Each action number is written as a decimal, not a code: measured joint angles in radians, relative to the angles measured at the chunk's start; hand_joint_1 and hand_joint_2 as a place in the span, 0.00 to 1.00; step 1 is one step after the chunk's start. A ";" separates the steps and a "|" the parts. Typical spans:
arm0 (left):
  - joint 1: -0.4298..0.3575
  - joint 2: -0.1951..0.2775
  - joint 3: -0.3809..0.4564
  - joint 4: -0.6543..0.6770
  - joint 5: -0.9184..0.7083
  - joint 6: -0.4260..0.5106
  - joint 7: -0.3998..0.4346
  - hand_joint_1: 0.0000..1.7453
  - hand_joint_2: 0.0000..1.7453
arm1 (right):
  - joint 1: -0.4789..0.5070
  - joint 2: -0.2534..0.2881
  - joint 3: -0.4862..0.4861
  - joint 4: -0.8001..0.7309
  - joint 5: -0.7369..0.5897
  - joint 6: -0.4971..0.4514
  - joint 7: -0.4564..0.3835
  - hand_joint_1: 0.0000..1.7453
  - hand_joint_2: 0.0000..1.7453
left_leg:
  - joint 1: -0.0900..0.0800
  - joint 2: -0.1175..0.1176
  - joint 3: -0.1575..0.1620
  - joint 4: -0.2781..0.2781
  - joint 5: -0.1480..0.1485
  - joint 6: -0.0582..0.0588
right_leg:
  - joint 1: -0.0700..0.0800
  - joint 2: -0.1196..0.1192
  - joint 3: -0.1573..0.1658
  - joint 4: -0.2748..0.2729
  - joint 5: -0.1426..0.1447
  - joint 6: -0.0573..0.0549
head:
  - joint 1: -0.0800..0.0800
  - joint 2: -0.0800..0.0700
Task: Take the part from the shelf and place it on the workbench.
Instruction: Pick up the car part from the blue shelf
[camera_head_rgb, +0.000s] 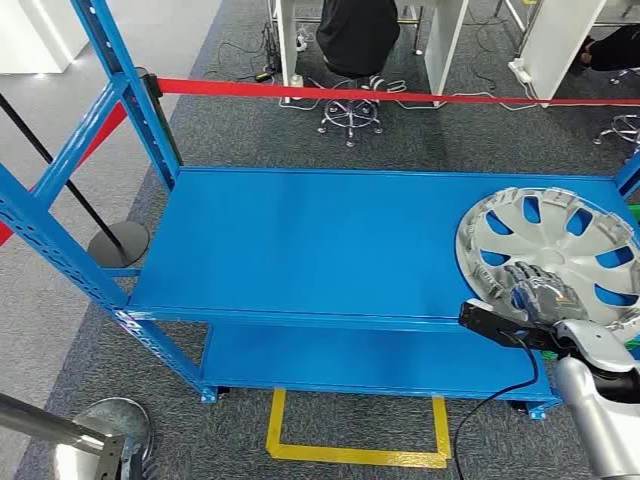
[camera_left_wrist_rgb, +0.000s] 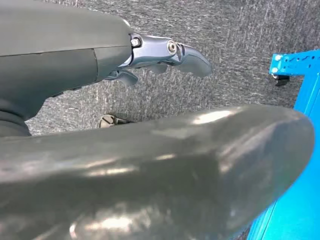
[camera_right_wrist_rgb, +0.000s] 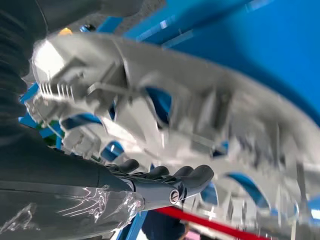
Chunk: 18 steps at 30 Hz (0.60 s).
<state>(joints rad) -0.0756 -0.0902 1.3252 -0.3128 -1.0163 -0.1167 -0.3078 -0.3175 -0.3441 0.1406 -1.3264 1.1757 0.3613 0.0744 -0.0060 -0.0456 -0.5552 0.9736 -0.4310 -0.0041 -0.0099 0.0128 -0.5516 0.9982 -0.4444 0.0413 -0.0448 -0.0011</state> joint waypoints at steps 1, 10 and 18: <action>0.000 0.000 0.000 0.000 0.000 0.000 0.000 0.00 0.00 | 0.003 -0.002 -0.001 0.000 0.000 0.004 0.000 0.00 1.00 | 0.000 0.000 0.000 0.000 0.000 0.000 | 0.000 0.000 0.000 0.000 0.000 0.000 | 0.000 0.000; 0.000 0.007 0.003 -0.003 0.003 0.001 0.002 0.00 0.00 | 0.046 -0.029 -0.026 0.000 -0.017 0.051 0.005 0.00 1.00 | 0.000 0.000 -0.001 0.000 0.000 0.000 | 0.000 0.000 -0.001 0.000 0.000 0.000 | 0.000 0.000; 0.000 -0.001 0.003 -0.004 -0.002 -0.003 0.007 0.00 0.00 | 0.073 -0.030 -0.026 0.000 0.239 -0.002 0.079 0.00 1.00 | 0.000 0.000 -0.001 0.000 0.000 0.000 | 0.000 0.000 -0.001 0.000 0.000 0.000 | 0.000 0.000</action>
<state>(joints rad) -0.0760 -0.0910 1.3279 -0.3164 -1.0183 -0.1194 -0.3004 -0.2448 -0.3742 0.1143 -1.3269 1.4150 0.3594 0.1536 -0.0060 -0.0458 -0.5563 0.9737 -0.4310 -0.0040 -0.0099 0.0127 -0.5522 0.9982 -0.4442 0.0415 -0.0446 -0.0011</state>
